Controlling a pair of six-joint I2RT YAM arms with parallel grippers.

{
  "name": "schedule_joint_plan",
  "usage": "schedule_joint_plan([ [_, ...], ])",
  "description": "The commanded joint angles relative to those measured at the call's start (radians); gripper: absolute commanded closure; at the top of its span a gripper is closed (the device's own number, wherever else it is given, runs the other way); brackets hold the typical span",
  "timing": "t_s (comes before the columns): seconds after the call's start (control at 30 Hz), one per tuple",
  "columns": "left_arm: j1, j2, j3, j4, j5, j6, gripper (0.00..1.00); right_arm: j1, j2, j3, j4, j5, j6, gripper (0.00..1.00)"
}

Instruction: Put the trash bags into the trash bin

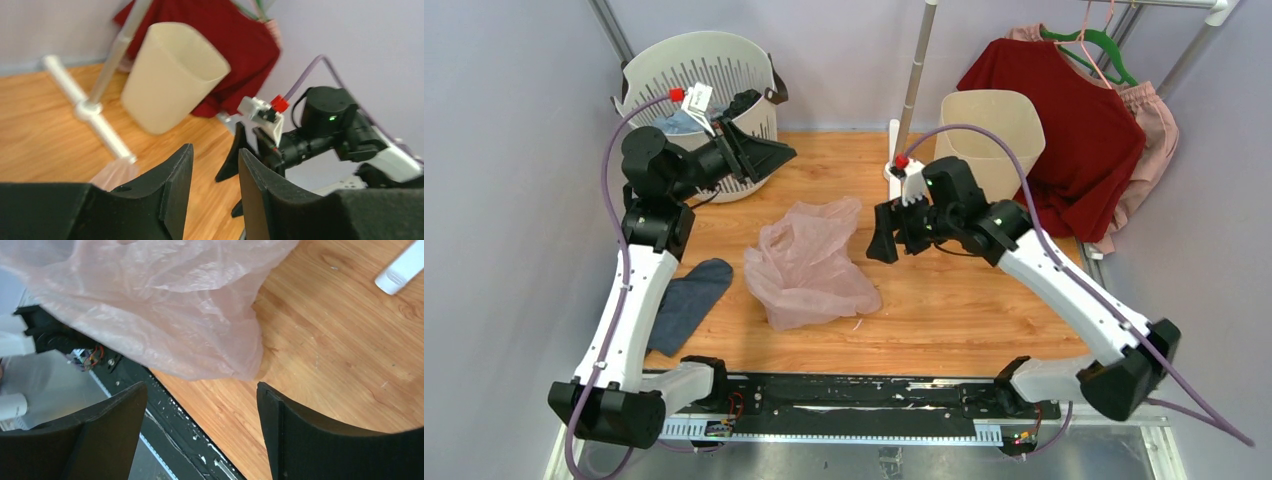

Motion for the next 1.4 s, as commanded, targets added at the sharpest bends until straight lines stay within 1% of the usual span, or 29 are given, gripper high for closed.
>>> schedule_joint_plan([
  [0.0,0.006,-0.048,0.026,-0.434,-0.183,0.320,0.56,0.013,0.111,0.106,0.053,0.110,0.054,0.16],
  [0.1,0.006,-0.070,-0.005,-0.484,-0.222,0.355,0.55,0.014,0.229,0.187,0.097,0.099,0.093,0.15],
  [0.2,0.007,-0.089,-0.055,-0.490,-0.234,0.359,0.55,0.017,0.364,0.263,0.118,0.101,0.113,0.15],
  [0.33,0.007,-0.100,-0.092,-0.524,-0.262,0.385,0.55,0.016,0.464,0.306,0.119,0.131,0.103,0.15],
  [0.43,0.007,-0.102,-0.112,-0.544,-0.276,0.407,0.55,-0.007,0.424,0.283,0.116,0.166,0.098,0.15],
  [0.53,0.007,-0.098,-0.139,-0.519,-0.268,0.396,0.51,-0.033,0.327,0.251,0.132,0.246,0.078,0.14],
  [0.6,0.006,-0.077,-0.148,-0.506,-0.260,0.394,0.48,-0.050,0.280,0.244,0.148,0.247,0.048,0.12],
  [0.67,0.007,-0.052,-0.150,-0.508,-0.257,0.406,0.48,-0.062,0.278,0.261,0.152,0.188,0.007,0.12],
  [0.77,0.007,-0.030,-0.166,-0.508,-0.266,0.417,0.48,-0.064,0.355,0.333,0.090,0.050,-0.031,0.14],
  [0.9,0.006,-0.045,-0.203,-0.491,-0.263,0.408,0.48,-0.047,0.456,0.306,0.115,-0.087,-0.017,0.14],
  [0.97,0.006,-0.052,-0.211,-0.495,-0.261,0.411,0.48,-0.038,0.492,0.277,0.146,-0.126,-0.006,0.15],
  [1.13,0.006,-0.071,-0.228,-0.513,-0.240,0.416,0.48,-0.032,0.584,0.256,0.170,-0.100,0.040,0.14],
  [1.27,0.007,-0.083,-0.247,-0.514,-0.239,0.419,0.48,-0.031,0.653,0.229,0.200,-0.264,0.100,0.14],
  [1.37,0.007,-0.076,-0.258,-0.506,-0.232,0.419,0.49,-0.024,0.682,0.169,0.293,-0.352,0.160,0.13],
])
